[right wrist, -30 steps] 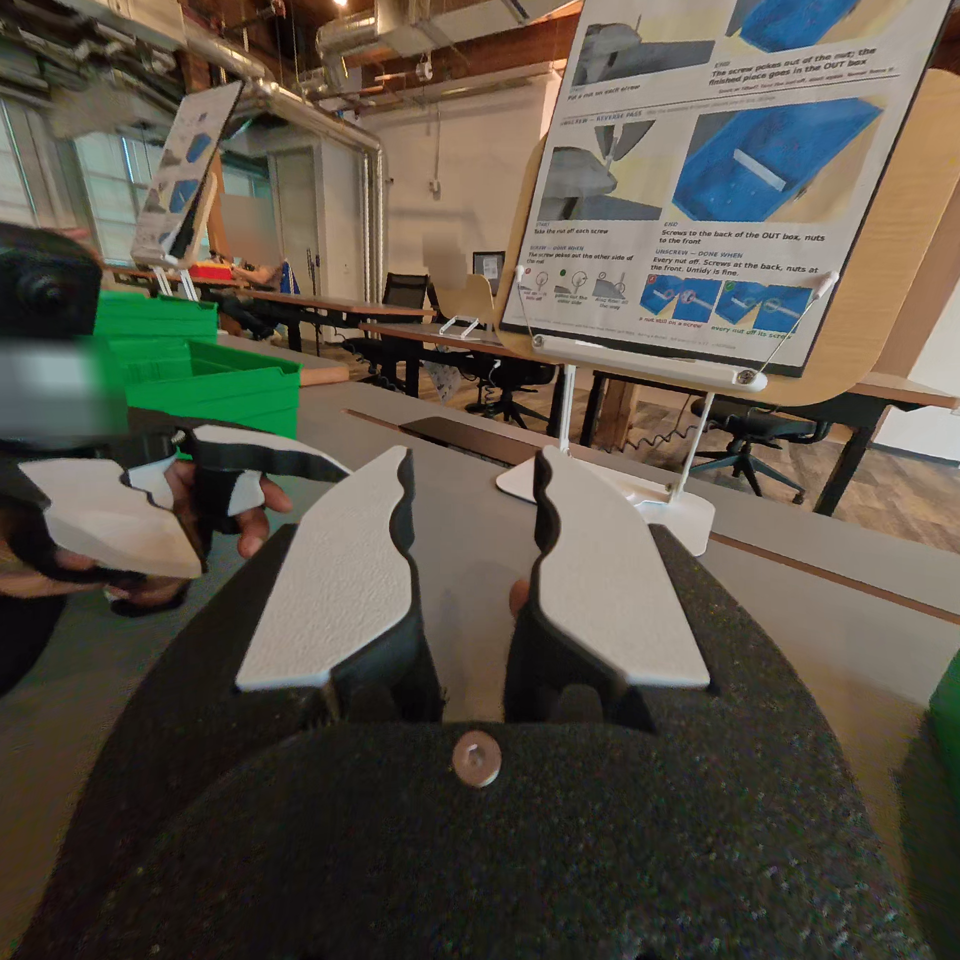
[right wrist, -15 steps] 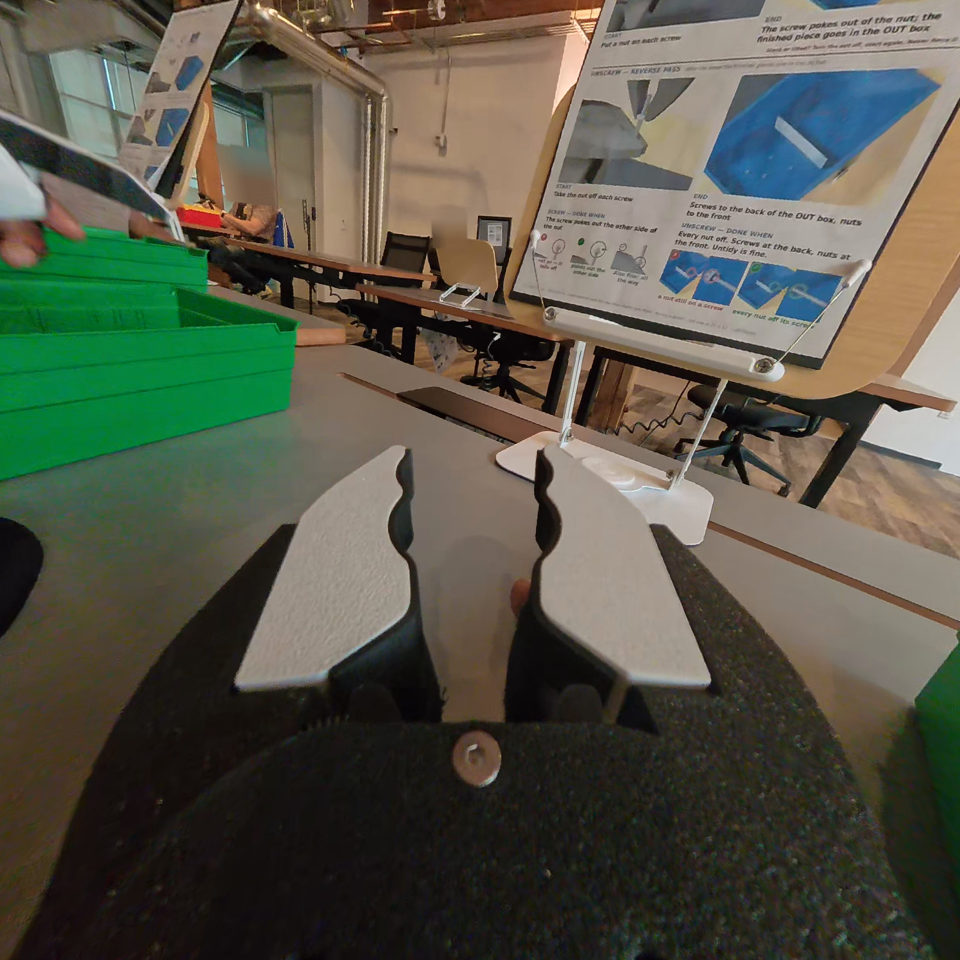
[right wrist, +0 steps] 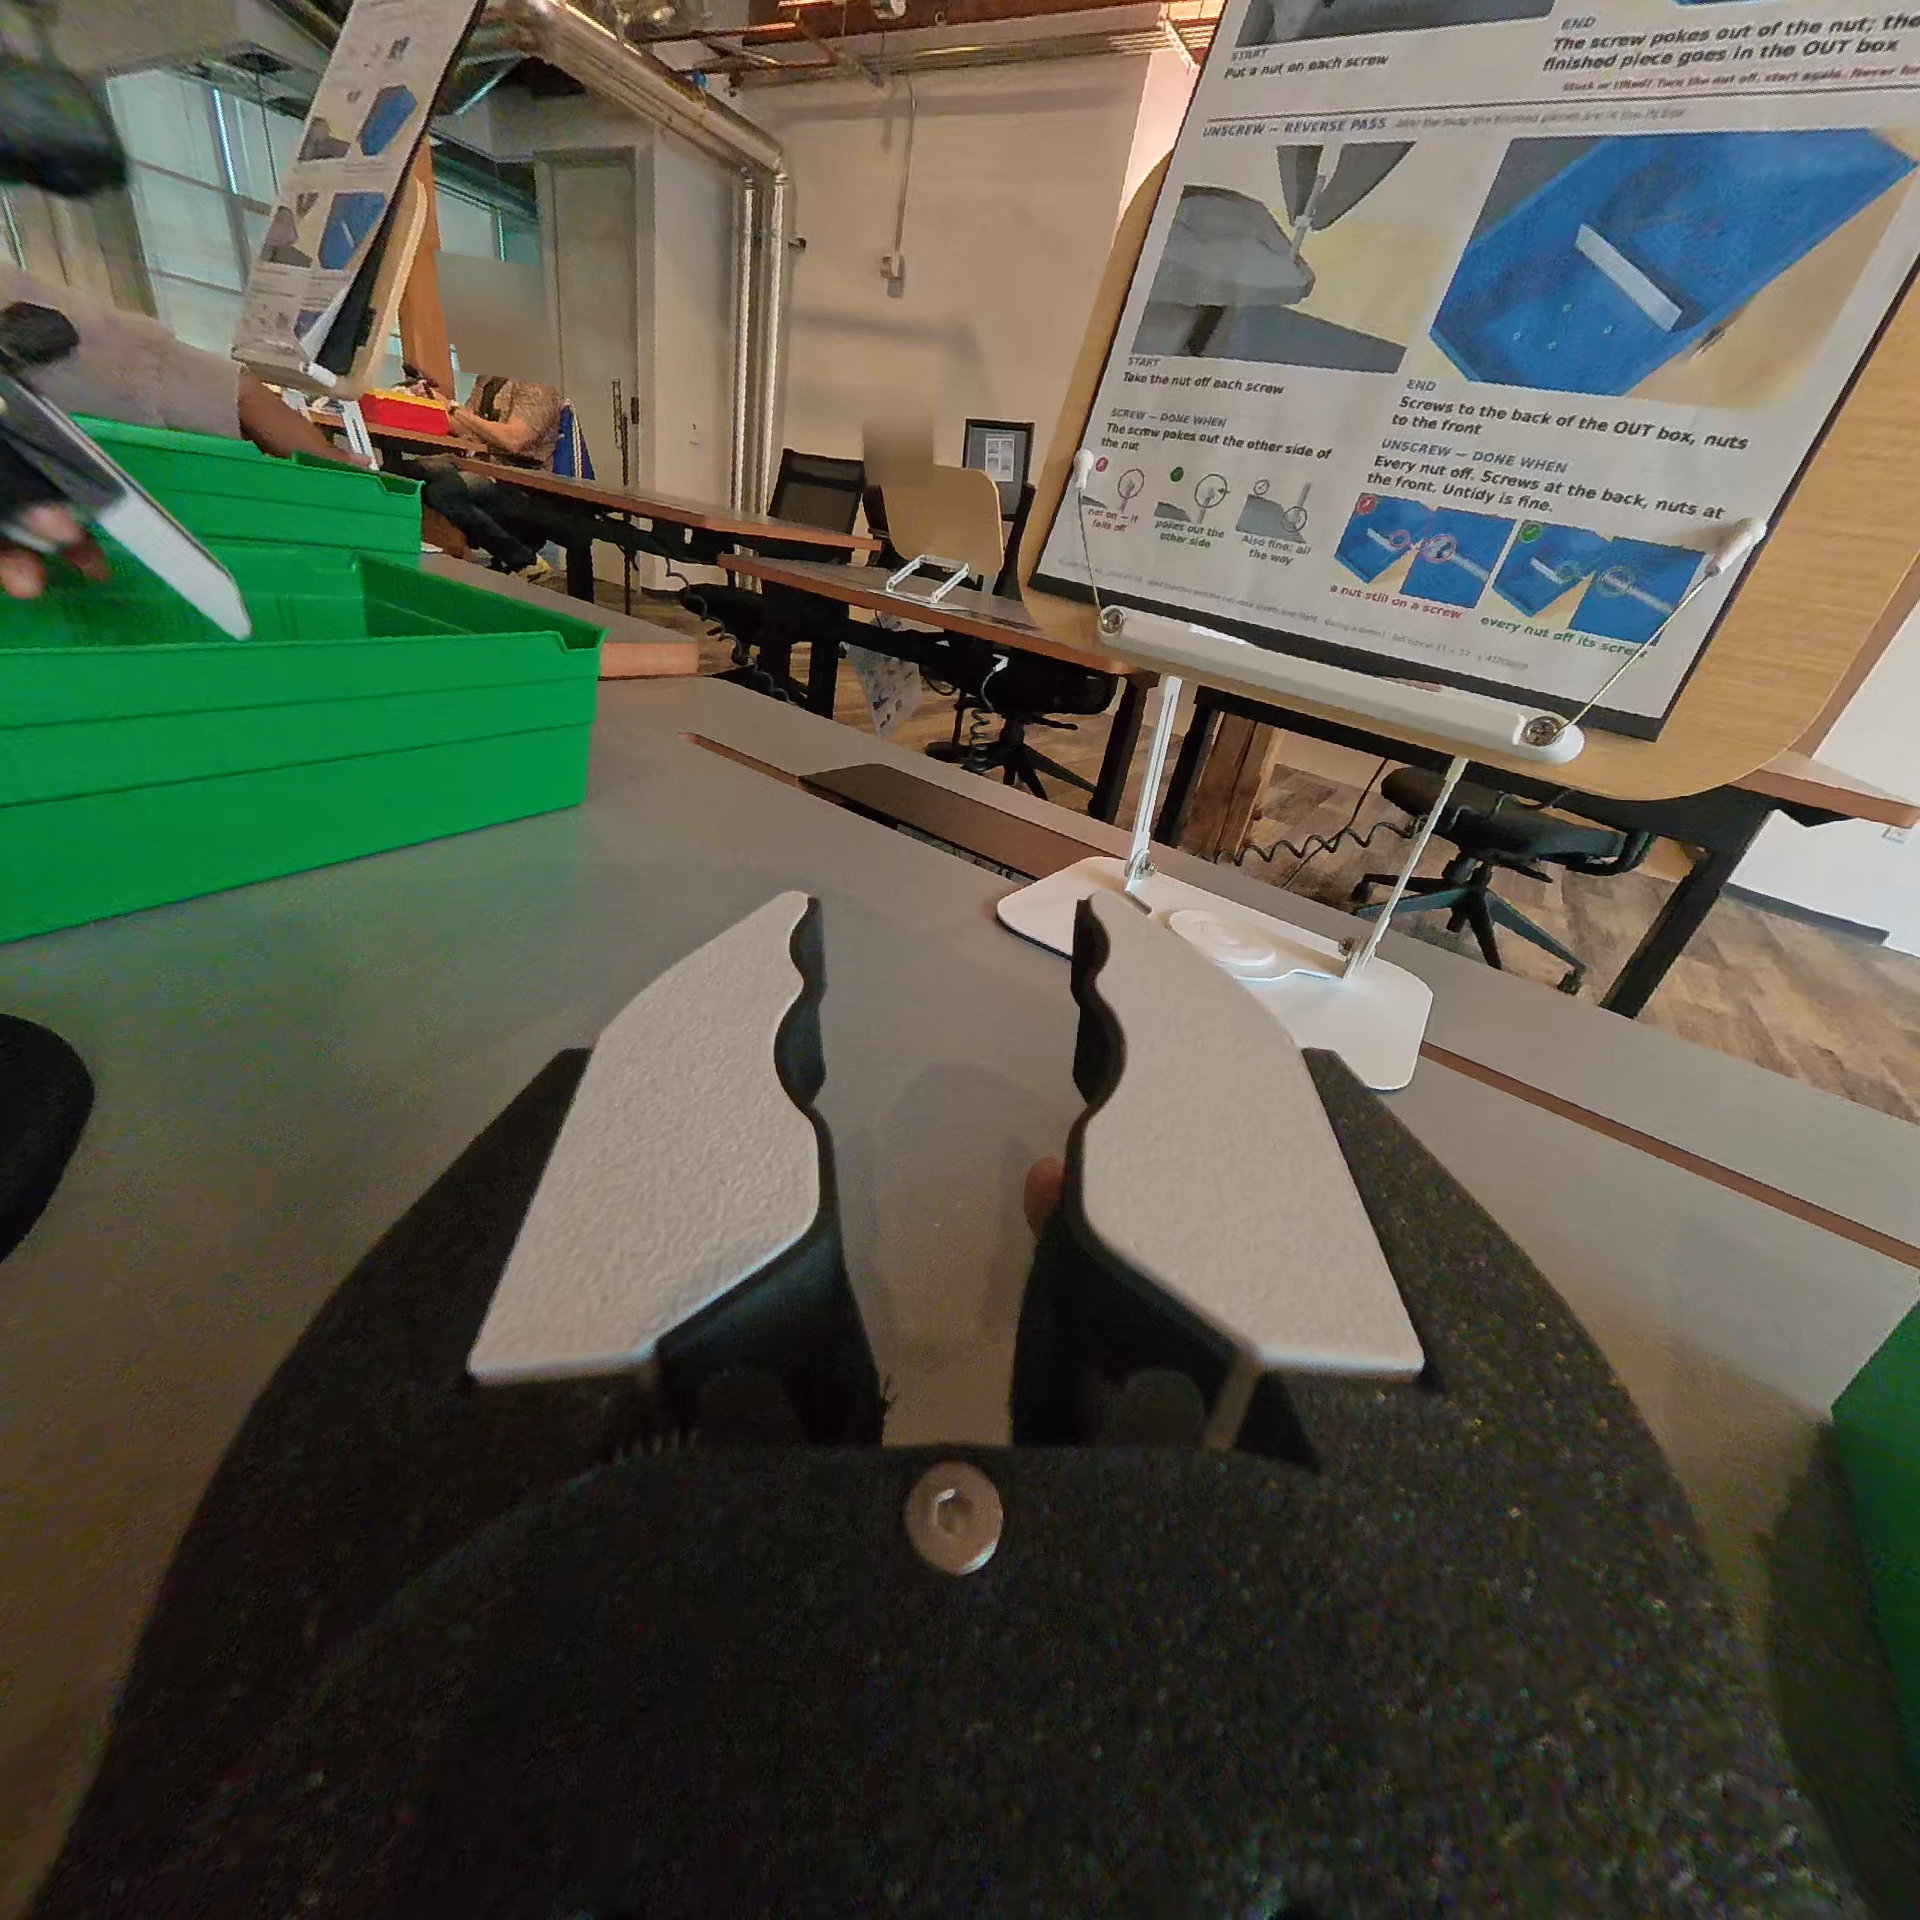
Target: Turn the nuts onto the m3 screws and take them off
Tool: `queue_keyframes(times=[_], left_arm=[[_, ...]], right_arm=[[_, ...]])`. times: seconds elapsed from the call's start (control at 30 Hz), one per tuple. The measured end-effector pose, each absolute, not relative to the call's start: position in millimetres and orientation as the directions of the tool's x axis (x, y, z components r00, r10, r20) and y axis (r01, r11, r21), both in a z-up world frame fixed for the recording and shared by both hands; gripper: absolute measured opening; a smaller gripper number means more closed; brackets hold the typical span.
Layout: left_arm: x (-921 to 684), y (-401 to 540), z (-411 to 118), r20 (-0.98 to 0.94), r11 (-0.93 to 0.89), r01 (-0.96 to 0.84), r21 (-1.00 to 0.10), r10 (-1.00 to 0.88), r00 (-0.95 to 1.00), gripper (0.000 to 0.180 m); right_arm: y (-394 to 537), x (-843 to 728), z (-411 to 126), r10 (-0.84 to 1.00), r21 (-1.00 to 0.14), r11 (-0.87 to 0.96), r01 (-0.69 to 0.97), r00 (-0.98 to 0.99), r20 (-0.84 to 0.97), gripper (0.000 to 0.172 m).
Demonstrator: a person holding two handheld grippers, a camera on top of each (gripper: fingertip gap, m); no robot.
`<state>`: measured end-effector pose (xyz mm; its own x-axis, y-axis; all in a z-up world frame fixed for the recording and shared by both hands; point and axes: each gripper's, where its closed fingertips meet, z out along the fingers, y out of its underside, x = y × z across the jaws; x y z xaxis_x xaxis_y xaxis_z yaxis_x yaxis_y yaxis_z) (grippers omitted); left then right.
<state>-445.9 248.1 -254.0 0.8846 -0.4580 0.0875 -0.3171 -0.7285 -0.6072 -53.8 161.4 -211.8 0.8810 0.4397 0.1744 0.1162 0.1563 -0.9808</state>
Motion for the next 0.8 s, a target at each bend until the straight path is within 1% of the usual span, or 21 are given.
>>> queue_keyframes(times=[0.1,0.17,0.3,0.53,0.8], left_arm=[[-457.5,259.2,-285.2,0.020,-0.795,-0.357,-0.490,-0.420,0.907,0.031],[-461.7,263.8,-298.3,0.012,-0.830,-0.360,-0.426,-0.403,0.915,0.028],[-465.1,269.7,-309.9,0.014,-0.871,-0.352,-0.342,-0.379,0.925,0.022],[-465.7,272.9,-320.2,0.024,-0.904,-0.341,-0.258,-0.358,0.933,0.018],[-464.8,270.8,-335.7,0.029,-0.915,-0.330,-0.231,-0.345,0.938,0.014]], right_arm=[[161.3,-54.2,-211.7,0.443,-0.981,0.157,0.116,0.880,0.174,0.045],[161.1,-54.6,-211.8,0.445,-0.981,0.157,0.114,0.879,0.173,0.045],[160.8,-55.6,-211.3,0.450,-0.980,0.161,0.116,0.875,0.177,0.045],[160.1,-54.8,-209.2,0.448,-0.979,0.168,0.112,0.876,0.177,0.046],[159.5,-54.9,-208.5,0.450,-0.979,0.172,0.111,0.875,0.178,0.046]])
